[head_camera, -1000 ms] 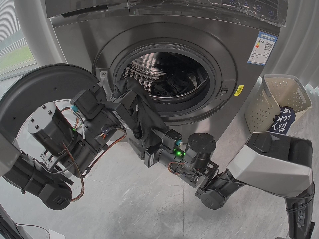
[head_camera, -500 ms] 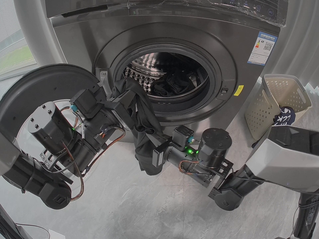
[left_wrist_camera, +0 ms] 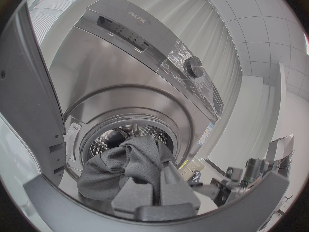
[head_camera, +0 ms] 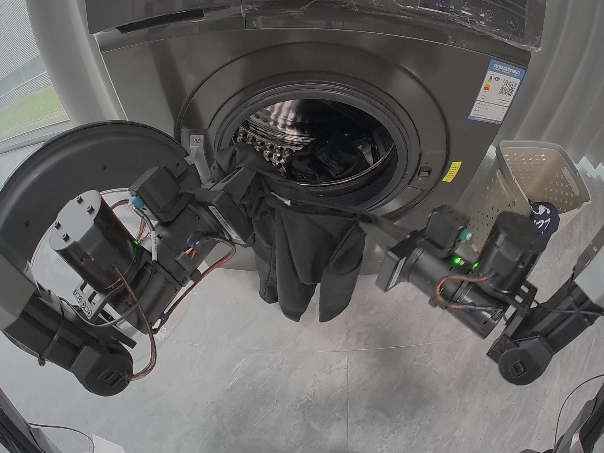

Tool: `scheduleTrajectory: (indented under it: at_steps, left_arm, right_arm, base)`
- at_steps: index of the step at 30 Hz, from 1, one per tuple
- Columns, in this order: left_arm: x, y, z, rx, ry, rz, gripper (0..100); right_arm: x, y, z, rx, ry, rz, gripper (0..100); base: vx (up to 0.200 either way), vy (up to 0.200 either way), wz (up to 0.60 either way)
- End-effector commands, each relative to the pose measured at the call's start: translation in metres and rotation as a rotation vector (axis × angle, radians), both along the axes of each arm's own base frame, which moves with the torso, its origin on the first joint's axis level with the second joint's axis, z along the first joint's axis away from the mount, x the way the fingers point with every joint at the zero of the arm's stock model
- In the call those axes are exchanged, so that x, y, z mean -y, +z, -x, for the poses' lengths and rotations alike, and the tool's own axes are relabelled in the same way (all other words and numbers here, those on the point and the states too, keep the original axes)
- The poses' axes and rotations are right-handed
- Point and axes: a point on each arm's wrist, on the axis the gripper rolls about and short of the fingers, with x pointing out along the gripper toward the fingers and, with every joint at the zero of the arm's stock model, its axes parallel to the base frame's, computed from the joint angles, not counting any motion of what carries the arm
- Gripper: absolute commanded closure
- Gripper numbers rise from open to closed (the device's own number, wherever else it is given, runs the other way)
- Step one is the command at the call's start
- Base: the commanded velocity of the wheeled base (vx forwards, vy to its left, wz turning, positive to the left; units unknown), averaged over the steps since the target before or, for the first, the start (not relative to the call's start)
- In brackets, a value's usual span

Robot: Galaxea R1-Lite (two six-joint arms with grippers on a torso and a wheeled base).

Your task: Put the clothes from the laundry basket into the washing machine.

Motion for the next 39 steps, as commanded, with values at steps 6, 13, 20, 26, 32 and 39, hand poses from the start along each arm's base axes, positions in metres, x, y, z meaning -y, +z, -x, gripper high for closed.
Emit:
scheduleTrajectory:
  at_steps: [6,13,20,26,32,39]
  left_arm:
    - [0.001,-0.012,0.02,-0.046,-0.059,-0.042,100]
    - [0.018,-0.042,0.031,-0.142,-0.16,-0.128,0]
    - [0.031,-0.074,0.018,-0.215,-0.172,-0.186,0]
    - [0.039,-0.092,0.011,-0.254,-0.217,-0.227,0]
    - [0.046,-0.101,0.009,-0.264,-0.234,-0.245,0]
    - [0.056,-0.116,0.006,-0.288,-0.272,-0.275,0]
  right_arm:
    - [0.021,0.05,0.006,0.104,-0.066,-0.173,100]
    - [0.022,0.068,0.014,0.152,-0.051,-0.217,100]
    - [0.024,0.074,0.018,0.167,-0.042,-0.228,100]
    - [0.025,0.076,0.018,0.171,-0.048,-0.233,100]
    - [0.024,0.077,0.017,0.171,-0.055,-0.236,100]
    - [0.024,0.077,0.017,0.173,-0.055,-0.239,100]
  base:
    - [0.0,0.0,0.0]
    - [0.0,0.0,0.0]
    - [0.0,0.0,0.0]
    - [0.0,0.0,0.0]
    - [0.0,0.0,0.0]
    - [0.0,0.0,0.0]
